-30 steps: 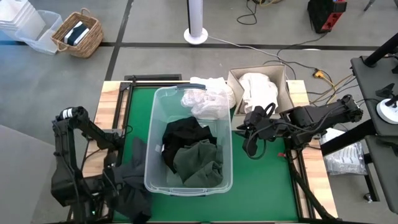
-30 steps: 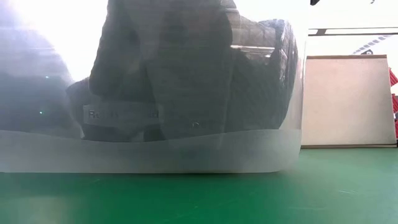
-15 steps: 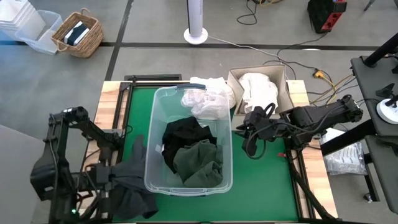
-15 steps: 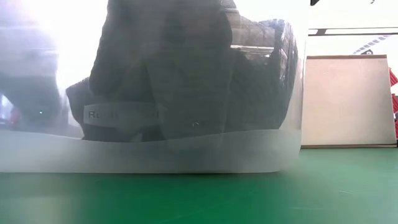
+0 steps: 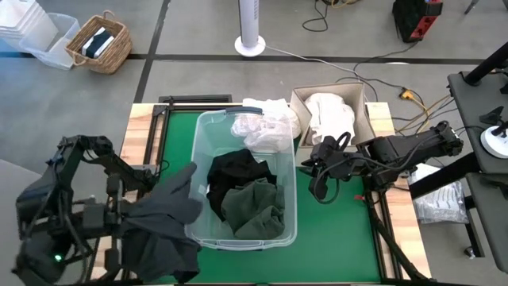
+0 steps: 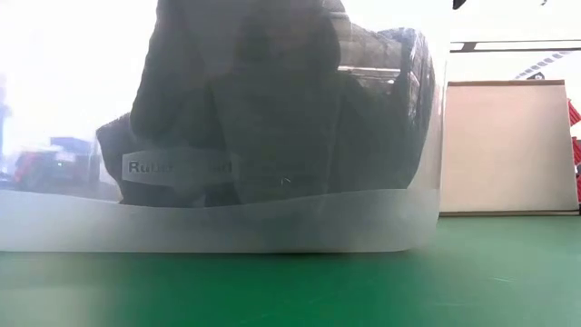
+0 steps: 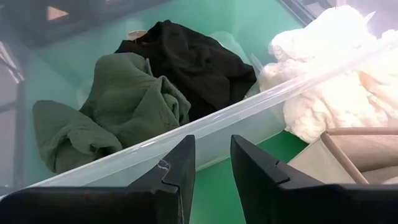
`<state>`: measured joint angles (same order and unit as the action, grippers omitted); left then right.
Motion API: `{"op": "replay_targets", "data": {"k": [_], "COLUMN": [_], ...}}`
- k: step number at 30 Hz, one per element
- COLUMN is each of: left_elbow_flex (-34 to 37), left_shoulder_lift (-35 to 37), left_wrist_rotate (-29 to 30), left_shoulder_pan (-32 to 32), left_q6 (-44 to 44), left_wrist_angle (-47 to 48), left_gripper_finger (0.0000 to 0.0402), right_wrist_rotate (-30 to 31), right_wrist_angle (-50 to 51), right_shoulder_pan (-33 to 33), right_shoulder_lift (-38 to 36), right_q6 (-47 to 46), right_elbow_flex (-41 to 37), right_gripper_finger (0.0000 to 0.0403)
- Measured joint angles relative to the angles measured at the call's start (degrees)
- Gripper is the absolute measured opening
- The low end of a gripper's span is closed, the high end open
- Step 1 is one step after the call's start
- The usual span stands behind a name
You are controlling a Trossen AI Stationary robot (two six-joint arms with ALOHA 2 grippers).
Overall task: Sort clothes
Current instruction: Put the black shorts into the transparent bin
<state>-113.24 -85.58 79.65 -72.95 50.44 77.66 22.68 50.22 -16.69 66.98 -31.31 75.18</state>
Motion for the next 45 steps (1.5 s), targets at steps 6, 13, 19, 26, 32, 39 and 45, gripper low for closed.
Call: {"op": "replay_targets", "data": {"k": [6,13,19,26,32,39,45], "left_elbow_flex": [-6.5,-12.8,-15.6,-18.2,-19.2,-19.2,-19.2], "left_shoulder_lift": [0.0,0.0,0.0,0.0,0.1,0.1,0.0], "left_wrist_rotate": [5.4,7.5,3.9,-8.1,-17.3,-25.6,-27.9], "left_shoulder_pan": [0.1,2.2,8.0,15.3,22.9,34.0,43.1], "left_q6": [-15.3,-38.2,-61.0,-76.2,-76.8,-79.9,-85.4], "left_wrist_angle": [-8.7,-24.9,-43.2,-54.7,-55.9,-63.3,-67.9], "left_gripper_finger": [0.0,0.0,0.0,0.0,0.0,0.0,0.0], "right_wrist_rotate": [0.0,0.0,0.4,3.7,5.9,6.3,7.4], "right_wrist_angle": [0.0,0.2,2.0,9.6,12.9,12.8,12.8], "right_shoulder_pan": [0.0,0.0,0.0,0.0,0.0,0.0,0.0], "right_shoulder_lift": [0.0,-0.3,-2.0,-4.8,-6.8,-7.8,-7.7], "right_q6": [0.8,2.1,2.3,-1.3,-3.2,-2.8,-2.6], "right_elbow_flex": [0.0,0.0,0.0,0.0,-0.2,-0.3,-0.4], "right_gripper_finger": [0.0086,0.0078,0.0068,0.0048,0.0036,0.0033,0.0033]}}
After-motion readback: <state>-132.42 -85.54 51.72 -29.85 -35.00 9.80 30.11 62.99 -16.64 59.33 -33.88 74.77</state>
